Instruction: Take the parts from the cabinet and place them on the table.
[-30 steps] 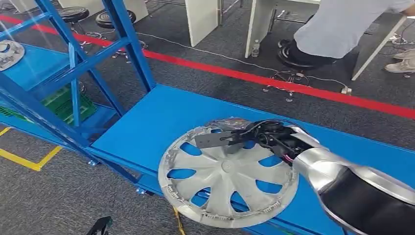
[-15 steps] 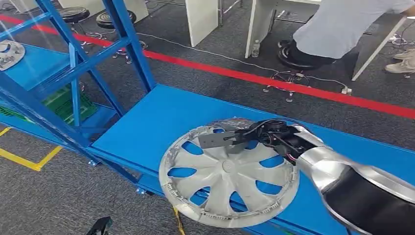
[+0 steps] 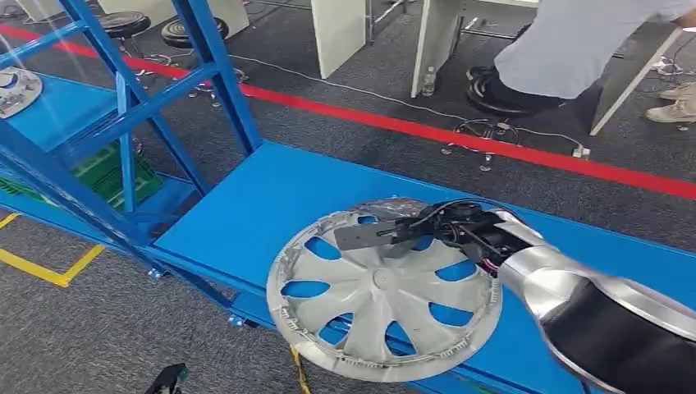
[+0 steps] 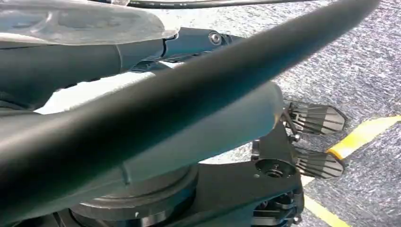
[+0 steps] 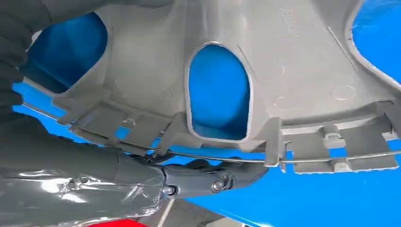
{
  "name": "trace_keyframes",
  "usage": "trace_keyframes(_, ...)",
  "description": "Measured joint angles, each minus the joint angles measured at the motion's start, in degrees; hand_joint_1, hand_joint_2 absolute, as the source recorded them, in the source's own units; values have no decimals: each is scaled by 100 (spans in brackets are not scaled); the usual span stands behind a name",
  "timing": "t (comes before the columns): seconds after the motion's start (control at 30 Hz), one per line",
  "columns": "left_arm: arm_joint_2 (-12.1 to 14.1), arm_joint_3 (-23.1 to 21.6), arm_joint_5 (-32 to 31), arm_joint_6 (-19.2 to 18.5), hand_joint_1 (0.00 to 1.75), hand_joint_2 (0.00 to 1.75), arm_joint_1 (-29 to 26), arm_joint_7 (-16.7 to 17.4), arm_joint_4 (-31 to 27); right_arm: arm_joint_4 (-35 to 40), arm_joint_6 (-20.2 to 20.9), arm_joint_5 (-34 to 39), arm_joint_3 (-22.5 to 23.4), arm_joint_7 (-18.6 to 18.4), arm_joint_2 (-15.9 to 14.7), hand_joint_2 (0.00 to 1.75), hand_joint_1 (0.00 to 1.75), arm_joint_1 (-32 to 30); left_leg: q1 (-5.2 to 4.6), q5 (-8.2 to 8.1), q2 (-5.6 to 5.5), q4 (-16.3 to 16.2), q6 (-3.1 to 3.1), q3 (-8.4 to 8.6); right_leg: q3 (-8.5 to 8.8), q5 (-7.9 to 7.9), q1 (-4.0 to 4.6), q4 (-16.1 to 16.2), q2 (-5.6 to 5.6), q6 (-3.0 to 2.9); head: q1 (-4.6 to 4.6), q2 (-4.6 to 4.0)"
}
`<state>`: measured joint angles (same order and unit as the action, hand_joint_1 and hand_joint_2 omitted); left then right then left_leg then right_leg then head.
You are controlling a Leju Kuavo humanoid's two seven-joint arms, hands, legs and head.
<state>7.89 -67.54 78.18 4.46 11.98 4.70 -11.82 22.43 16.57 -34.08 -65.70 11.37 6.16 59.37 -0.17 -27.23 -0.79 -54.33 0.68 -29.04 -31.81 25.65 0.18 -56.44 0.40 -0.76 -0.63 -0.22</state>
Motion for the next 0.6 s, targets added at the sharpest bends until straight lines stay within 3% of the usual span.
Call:
trace_keyframes(0.3, 0, -2, -4, 0, 0, 0, -6, 0, 0, -33, -96, -50, -11, -310, -181, 175, 0, 173, 0, 0, 0, -1, 0, -1, 0, -1, -1, 0, -1, 0, -2, 0)
trace_keyframes(0.6, 0, -13, -63, -17, 0, 0, -9, 0, 0, -33, -72, -52, -2, -383, -424, 175, 0, 381, -1, -1, 12, -4, 0, 0, -4, -4, -2, 1, 16, 0, 2, 0)
